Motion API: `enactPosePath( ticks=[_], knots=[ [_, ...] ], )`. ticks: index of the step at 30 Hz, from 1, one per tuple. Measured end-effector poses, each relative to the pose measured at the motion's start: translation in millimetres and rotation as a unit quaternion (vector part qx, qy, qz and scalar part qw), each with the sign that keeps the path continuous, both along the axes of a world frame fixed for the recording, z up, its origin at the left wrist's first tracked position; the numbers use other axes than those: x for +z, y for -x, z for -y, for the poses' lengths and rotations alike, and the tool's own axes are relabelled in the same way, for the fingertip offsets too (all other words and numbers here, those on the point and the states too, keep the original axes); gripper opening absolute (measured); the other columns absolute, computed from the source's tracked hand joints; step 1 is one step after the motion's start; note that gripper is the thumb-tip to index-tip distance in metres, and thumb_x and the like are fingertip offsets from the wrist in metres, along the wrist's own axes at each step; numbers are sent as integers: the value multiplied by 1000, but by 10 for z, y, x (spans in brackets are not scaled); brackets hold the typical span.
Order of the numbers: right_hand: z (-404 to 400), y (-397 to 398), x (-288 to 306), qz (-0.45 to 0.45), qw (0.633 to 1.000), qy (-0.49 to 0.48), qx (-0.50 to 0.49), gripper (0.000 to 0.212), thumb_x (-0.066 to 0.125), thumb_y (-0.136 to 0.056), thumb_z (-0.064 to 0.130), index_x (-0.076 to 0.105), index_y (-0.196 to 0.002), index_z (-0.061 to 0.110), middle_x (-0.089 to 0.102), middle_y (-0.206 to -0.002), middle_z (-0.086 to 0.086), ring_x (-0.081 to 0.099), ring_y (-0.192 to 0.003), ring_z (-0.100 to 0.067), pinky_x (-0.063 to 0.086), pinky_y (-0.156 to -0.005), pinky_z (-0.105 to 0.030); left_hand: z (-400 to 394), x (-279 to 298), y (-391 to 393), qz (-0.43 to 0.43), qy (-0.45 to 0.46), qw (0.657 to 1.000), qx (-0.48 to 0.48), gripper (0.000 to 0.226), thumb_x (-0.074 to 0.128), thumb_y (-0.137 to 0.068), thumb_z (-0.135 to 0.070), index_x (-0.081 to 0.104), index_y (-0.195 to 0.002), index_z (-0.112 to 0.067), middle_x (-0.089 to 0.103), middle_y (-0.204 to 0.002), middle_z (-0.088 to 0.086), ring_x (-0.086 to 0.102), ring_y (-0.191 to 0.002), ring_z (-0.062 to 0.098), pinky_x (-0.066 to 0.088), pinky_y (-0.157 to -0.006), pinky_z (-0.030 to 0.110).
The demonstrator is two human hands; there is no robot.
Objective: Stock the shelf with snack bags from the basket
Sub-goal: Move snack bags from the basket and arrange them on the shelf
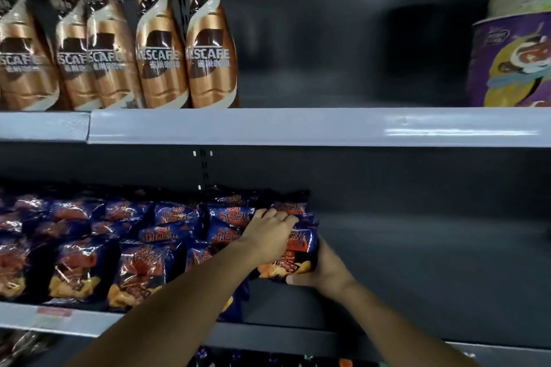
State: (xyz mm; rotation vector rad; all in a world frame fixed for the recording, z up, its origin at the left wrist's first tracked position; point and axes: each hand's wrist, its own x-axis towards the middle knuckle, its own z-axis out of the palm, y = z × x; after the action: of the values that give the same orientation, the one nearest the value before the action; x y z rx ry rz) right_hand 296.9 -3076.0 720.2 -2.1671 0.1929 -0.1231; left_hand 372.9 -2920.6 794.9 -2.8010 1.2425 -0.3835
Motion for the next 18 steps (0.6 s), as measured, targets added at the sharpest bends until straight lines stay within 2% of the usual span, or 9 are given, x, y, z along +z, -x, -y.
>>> enactPosePath(
  ticks=[1,3,5,8,10,14,18],
  knots=[
    [41,32,32,-1,1000,18,1,125,90,-33,69,34,-140,39,52,-137,16,48,-128,-10,43,-107,-37,-15,1,22,-11,5,1000,-5,63,53,-92,-20,28,-150,-19,39,-148,3,31,-137,22,15,-118,43],
    [115,154,167,-8,999,45,-9,145,83,-38,78,11,-155,29,28,-152,13,26,-144,-17,29,-117,-42,-43,30,87,-39,16,999,-12,72,53,-91,-29,18,-153,-20,25,-156,1,17,-145,19,4,-121,46],
    [163,285,333,18,996,81,-38,145,71,-48,85,-1,-157,21,19,-160,3,16,-148,-19,23,-119,-42,-70,91,147,-46,43,998,-3,77,53,-90,-41,13,-154,-24,16,-160,-1,10,-147,19,0,-121,46],
    [183,422,568,76,964,248,-53,125,50,-65,91,0,-157,24,14,-163,1,11,-150,-20,24,-119,-45,-110,189,220,14,79,996,26,71,45,-93,-49,16,-153,-23,21,-158,1,17,-145,22,8,-121,46],
    [123,463,686,107,940,322,-37,116,42,-71,90,1,-157,25,11,-164,3,5,-151,-18,21,-119,-45,-164,234,274,50,108,992,40,65,41,-96,-49,21,-152,-22,28,-155,2,24,-142,22,15,-119,43],
    [-67,462,791,155,923,353,-14,105,42,-78,84,5,-157,26,11,-164,5,2,-151,-15,15,-120,-40,-335,261,383,37,141,987,60,62,40,-97,-48,24,-151,-22,29,-155,0,24,-142,20,20,-118,40],
    [-230,448,716,149,932,331,-11,110,36,-72,91,7,-157,28,13,-163,6,4,-150,-15,19,-120,-41,-539,192,451,20,144,985,87,62,36,-99,-48,21,-153,-21,21,-159,2,17,-146,21,17,-119,41]
  ],
)
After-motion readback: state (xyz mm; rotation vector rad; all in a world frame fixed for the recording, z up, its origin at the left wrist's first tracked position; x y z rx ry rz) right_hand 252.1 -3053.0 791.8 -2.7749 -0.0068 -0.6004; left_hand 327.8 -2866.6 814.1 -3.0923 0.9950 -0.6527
